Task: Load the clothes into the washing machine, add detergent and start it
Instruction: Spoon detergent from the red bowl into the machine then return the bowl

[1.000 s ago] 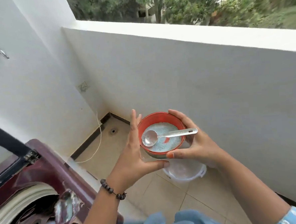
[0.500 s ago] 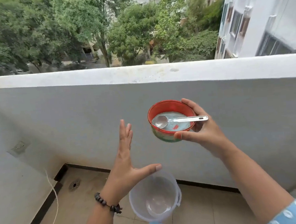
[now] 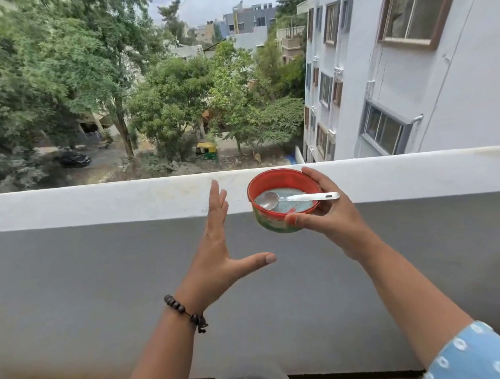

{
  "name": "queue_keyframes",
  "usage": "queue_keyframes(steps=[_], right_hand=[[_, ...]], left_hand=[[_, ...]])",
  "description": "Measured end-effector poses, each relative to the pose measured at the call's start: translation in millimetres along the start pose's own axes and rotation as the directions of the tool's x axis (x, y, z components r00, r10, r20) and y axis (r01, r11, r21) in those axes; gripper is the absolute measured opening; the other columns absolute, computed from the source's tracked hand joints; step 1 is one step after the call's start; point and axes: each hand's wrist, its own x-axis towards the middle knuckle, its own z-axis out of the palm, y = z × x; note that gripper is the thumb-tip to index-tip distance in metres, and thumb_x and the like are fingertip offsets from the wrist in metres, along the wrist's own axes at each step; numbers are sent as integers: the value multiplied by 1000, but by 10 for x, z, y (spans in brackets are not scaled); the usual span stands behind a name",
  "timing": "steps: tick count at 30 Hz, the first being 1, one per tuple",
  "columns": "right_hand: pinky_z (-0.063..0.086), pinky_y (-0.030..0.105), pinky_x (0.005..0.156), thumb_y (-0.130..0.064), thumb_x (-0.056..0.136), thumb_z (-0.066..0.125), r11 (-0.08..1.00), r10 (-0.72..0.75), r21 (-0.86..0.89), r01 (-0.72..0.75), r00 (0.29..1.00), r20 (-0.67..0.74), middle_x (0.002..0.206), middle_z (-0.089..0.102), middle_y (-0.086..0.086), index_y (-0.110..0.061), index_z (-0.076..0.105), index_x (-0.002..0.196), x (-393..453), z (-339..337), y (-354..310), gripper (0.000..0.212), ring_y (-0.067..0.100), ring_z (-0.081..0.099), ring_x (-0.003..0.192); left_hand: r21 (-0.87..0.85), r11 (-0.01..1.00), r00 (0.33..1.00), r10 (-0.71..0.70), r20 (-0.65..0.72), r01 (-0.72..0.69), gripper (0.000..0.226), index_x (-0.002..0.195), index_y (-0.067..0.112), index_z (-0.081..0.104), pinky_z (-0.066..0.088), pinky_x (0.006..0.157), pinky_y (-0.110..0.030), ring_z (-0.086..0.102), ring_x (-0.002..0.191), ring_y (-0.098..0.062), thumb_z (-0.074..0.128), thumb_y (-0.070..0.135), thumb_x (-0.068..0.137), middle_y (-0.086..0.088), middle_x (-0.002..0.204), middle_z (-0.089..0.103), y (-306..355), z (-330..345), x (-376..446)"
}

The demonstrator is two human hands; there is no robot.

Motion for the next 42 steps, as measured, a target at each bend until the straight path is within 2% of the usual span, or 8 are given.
queue_keyframes(steps=[9, 15, 22, 28, 31, 33, 36, 42], right_hand=[[51, 27, 96, -29, 49, 94, 984, 20, -176, -23, 1000, -19, 121, 65, -9, -27, 45, 138, 610, 169, 51, 102, 5, 63, 112], [49, 31, 103, -27, 54, 95, 950, 101, -304, -77, 993, 62, 124, 63, -12, -26, 44, 142, 812, 130, 55, 101, 3, 62, 111], [41, 29, 110, -28, 58, 92, 953, 141, -290, -94, 979, 146, 140, 48, -13, -36, 19, 152, 786, 83, -23, 119, 0, 54, 124], [20, 27, 116, -41, 58, 88, 951, -22, -309, 23, 1000, 8, 154, 33, -4, -42, 18, 151, 664, 47, -96, 116, -2, 28, 141], [18, 26, 116, -48, 59, 88, 897, -106, -432, 92, 994, -9, 154, 32, -11, -44, 23, 149, 614, 83, -162, 111, -4, 23, 143], [11, 23, 115, -42, 64, 87, 825, -150, -552, 123, 989, -5, 153, 25, -21, -41, 23, 149, 588, 129, -236, 107, 1, 7, 148], [4, 28, 118, -42, 66, 85, 748, -270, -621, 233, 962, 37, 150, 21, -23, -30, 26, 151, 549, 238, -366, 104, 7, -8, 149], [3, 27, 116, -48, 69, 80, 689, -383, -558, 463, 886, 262, 155, 24, -13, -26, 29, 150, 341, 480, -596, 99, 11, -9, 150]], left_hand=[[-29, 999, 998, 43, 39, -42, 135, 150, 58, -12, 20, 119, -28, 12, 150, 7, 85, 61, 56, 20, 166, 4, -339, -226, 547], [-35, 998, 996, 57, 64, -54, 134, 148, 60, -13, 20, 119, -25, 13, 149, 8, 84, 63, 56, 19, 166, 5, -464, -289, 751], [-46, 997, 994, 72, 79, -68, 134, 150, 58, -11, 19, 119, -24, 12, 149, 8, 85, 60, 57, 20, 166, 4, -481, -284, 840], [-39, 995, 994, 93, 51, -91, 132, 151, 56, -10, 18, 121, -27, 11, 151, 4, 84, 60, 58, 17, 167, 5, -454, -345, 840], [-31, 996, 995, 88, 35, -87, 132, 151, 56, -10, 19, 122, -30, 12, 151, 2, 85, 59, 59, 16, 167, 6, -396, -356, 791], [-19, 996, 996, 85, 24, -84, 130, 151, 56, -9, 19, 121, -28, 13, 151, 3, 85, 57, 60, 15, 167, 6, -330, -367, 737], [24, 996, 996, 81, -22, -81, 132, 154, 50, -10, 19, 121, -27, 12, 151, 3, 84, 58, 61, 14, 167, 6, -228, -421, 615], [86, 996, 987, 49, -154, -36, 131, 153, 51, -10, 20, 121, -32, 12, 151, 3, 83, 58, 61, 13, 168, 5, 78, -508, 179]])
